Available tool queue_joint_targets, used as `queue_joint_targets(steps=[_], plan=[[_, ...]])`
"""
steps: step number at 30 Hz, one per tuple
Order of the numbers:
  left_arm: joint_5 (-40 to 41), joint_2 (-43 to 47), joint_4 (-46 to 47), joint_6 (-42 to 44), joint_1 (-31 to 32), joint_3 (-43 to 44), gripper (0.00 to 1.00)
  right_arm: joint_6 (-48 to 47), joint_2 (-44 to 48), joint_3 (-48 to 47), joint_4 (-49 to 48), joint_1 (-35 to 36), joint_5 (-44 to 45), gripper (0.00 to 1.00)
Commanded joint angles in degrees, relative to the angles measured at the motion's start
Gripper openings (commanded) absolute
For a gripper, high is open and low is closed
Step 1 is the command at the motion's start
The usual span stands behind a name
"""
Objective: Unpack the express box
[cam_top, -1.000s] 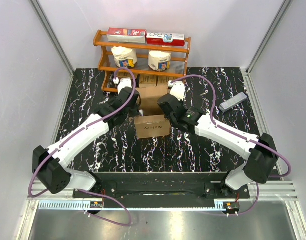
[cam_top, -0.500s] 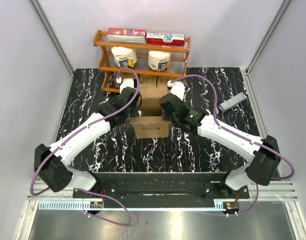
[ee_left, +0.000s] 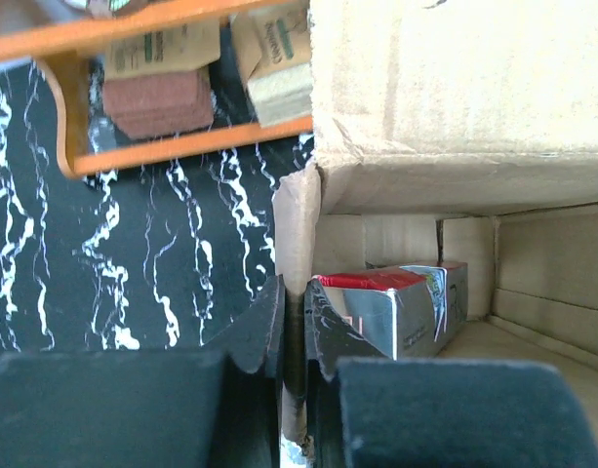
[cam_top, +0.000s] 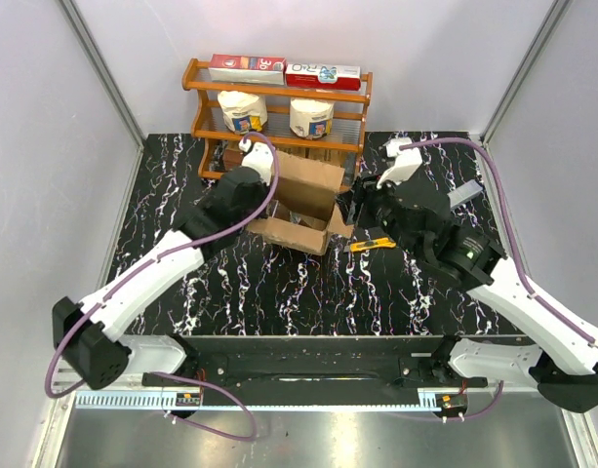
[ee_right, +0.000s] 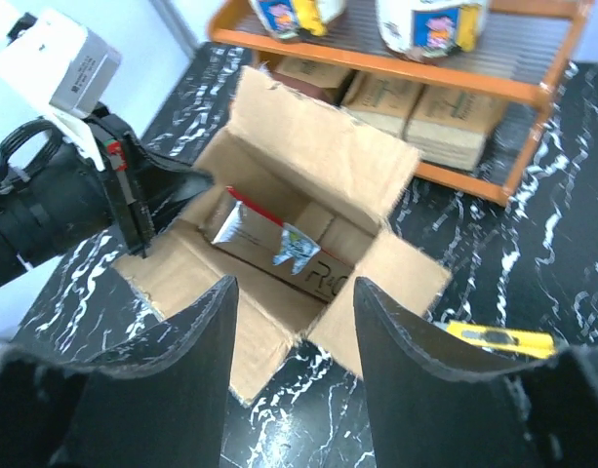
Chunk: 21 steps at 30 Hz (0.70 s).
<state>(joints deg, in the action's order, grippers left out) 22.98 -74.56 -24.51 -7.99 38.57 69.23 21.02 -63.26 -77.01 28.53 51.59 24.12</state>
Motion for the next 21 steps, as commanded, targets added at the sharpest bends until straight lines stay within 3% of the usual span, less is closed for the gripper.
queue_joint_targets(steps=[1, 7, 16, 21], plan=[[-7.15, 7.23, 16.31, 12.89, 0.28, -4.09, 0.00, -6.16, -0.10, 2.13, -4.27, 0.44, -11.09, 0.54], [-10.85, 13.65, 28.89, 23.36, 0.37, -13.94, 0.00, -4.58, -1.07, 5.64, -6.47, 0.44, -17.16, 0.51], [-12.53, 16.29, 34.43, 33.29, 1.51, -19.74, 0.00, -7.57, -4.06, 9.16, -10.43, 0.53, -29.82, 0.49], [-11.04, 16.38, 35.32, 41.29, 3.35, -19.66, 0.00, -7.83, -6.16, 12.50, -14.73, 0.53, -31.06, 0.53]])
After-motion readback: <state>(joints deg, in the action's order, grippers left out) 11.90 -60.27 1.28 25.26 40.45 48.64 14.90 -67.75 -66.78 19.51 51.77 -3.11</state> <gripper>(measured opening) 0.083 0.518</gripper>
